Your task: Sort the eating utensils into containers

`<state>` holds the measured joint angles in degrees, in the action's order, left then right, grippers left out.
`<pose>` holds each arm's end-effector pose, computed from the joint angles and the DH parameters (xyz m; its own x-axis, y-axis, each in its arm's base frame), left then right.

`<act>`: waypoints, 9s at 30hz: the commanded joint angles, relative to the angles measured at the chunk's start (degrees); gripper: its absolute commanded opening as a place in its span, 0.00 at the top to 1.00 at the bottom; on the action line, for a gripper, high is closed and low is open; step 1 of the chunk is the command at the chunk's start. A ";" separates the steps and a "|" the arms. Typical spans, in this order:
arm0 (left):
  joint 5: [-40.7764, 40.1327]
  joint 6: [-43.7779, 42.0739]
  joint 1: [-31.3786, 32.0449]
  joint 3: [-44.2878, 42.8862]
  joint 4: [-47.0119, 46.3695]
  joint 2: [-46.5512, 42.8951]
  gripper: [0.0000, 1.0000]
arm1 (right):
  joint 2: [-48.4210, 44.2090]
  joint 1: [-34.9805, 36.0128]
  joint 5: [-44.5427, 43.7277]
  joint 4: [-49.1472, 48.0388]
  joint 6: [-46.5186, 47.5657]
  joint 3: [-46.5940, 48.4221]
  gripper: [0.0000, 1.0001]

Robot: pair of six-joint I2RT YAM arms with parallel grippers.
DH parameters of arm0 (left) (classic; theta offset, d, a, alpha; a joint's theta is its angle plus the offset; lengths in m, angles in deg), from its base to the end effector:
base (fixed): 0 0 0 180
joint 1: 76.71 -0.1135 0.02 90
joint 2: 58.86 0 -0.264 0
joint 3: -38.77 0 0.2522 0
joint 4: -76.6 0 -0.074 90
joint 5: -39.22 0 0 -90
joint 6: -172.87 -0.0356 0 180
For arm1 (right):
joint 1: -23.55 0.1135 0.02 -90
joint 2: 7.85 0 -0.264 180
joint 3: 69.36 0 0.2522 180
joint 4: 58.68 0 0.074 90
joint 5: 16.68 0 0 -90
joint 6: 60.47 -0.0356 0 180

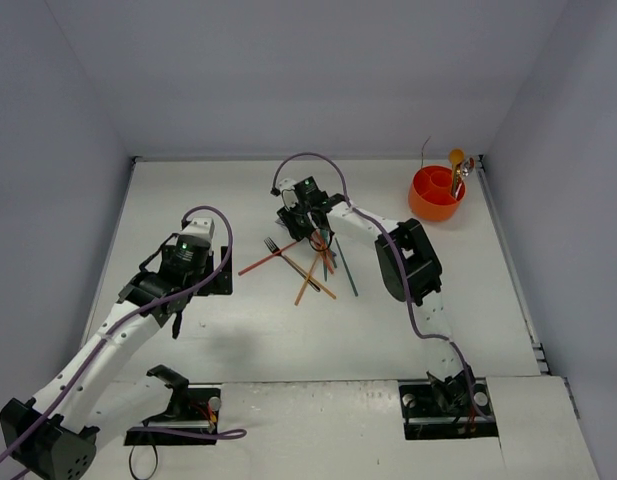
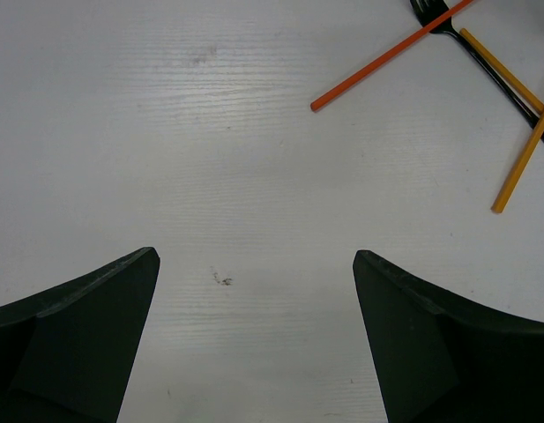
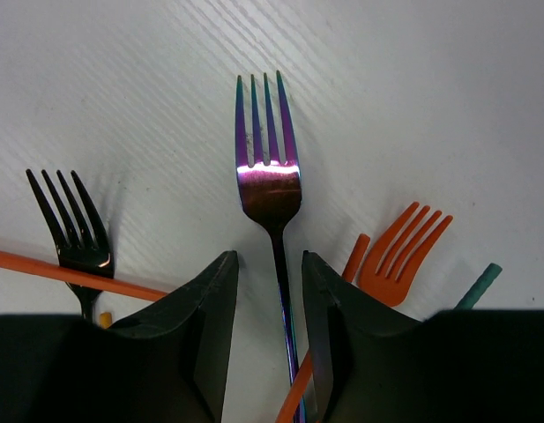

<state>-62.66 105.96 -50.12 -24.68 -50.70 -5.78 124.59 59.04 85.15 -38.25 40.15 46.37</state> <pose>0.1731 -0.0785 0.2967 -0.6723 -0.0926 -0.7344 0.0416 0.9858 -0.1624 0.4244 0.3116 0.1701 -0.3539 -0.4739 -0.8063 -0.7799 0.6254 -0.0253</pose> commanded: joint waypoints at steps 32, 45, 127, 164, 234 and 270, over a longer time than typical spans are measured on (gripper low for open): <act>-0.60 0.03 -0.40 -0.49 -2.29 -1.87 0.09 | -9.30 -0.06 2.28 -2.35 1.98 18.52 1.00; -1.46 -0.04 -0.40 -0.41 -2.13 -2.06 0.09 | -25.23 -19.21 -3.73 -17.97 1.21 3.75 1.00; 1.06 -0.33 -0.40 -0.67 -2.55 1.62 0.09 | -36.83 -24.16 -5.89 -15.56 -11.16 -16.37 0.47; 19.54 -1.65 -1.63 -9.36 -21.27 22.52 0.21 | -36.05 3.89 -2.16 -4.13 -15.72 -30.51 0.54; 33.84 -12.52 -13.21 -37.33 -21.80 57.03 1.00 | -77.88 -0.51 -2.87 0.38 -21.45 -55.50 0.50; 24.98 -15.96 -12.36 -55.51 -17.94 50.07 1.00 | -73.16 -0.42 -2.69 1.59 -18.28 -43.86 0.50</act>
<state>-36.32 92.44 -63.17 -76.70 -66.86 54.17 48.35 58.78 82.57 -33.42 19.68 -4.93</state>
